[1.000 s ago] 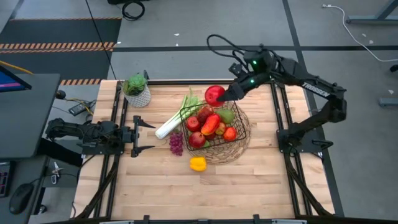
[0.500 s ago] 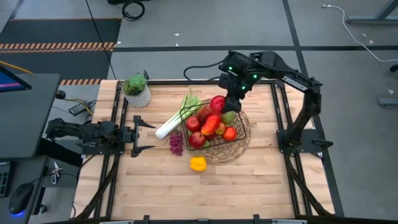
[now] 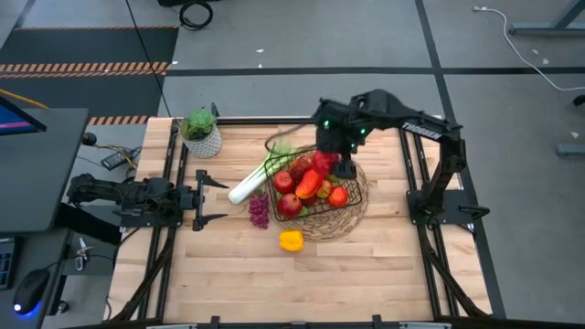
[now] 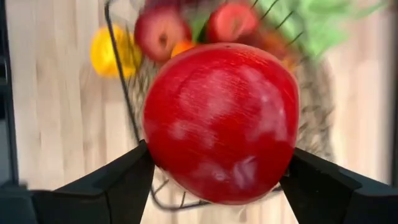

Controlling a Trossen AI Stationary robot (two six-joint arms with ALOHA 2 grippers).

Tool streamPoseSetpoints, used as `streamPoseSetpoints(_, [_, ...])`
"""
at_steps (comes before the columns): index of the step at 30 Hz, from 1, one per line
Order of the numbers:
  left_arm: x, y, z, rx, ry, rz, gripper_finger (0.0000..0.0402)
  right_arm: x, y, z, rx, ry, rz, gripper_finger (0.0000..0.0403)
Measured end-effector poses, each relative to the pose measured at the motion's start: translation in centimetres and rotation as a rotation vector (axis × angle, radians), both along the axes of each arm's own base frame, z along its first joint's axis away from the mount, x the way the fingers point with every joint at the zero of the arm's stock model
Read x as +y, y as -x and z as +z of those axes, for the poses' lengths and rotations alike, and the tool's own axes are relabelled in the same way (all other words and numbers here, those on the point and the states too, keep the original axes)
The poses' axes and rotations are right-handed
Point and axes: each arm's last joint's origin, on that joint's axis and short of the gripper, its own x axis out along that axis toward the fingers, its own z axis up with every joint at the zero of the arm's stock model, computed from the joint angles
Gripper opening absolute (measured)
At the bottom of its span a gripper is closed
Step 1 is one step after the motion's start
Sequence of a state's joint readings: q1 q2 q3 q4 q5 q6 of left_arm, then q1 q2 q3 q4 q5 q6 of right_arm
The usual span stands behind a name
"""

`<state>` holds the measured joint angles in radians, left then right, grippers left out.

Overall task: Build produce basket
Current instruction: Put the red apple into the black wire basket, then put the yellow bell pepper into the black wire basket

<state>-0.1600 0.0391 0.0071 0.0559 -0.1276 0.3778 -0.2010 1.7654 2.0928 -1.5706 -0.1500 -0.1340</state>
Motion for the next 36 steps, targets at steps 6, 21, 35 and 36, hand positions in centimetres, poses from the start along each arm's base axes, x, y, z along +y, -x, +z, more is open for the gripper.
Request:
streamPoseSetpoints(6, [0.0,0.0,0.0,0.000,0.000,-0.001,0.0400,0.6,0.1,-4.9,0.204,-0.061,-0.039,0.0319])
streamPoseSetpoints(21, [0.0,0.0,0.0,0.000,0.000,0.000,0.0400,0.7,0.7,-11.2,0.379,-0.109,-0.135,0.0320])
streamPoseSetpoints(35, [0.0,0.0,0.0,0.000,0.000,0.000,0.0400,0.7,0.4,-10.6,0.353,-0.056,-0.114,0.0394])
streamPoseSetpoints(36, [0.0,0.0,0.0,0.000,0.000,0.000,0.0400,0.7,0.4,-10.4,0.351,-0.049,-0.114,0.0393])
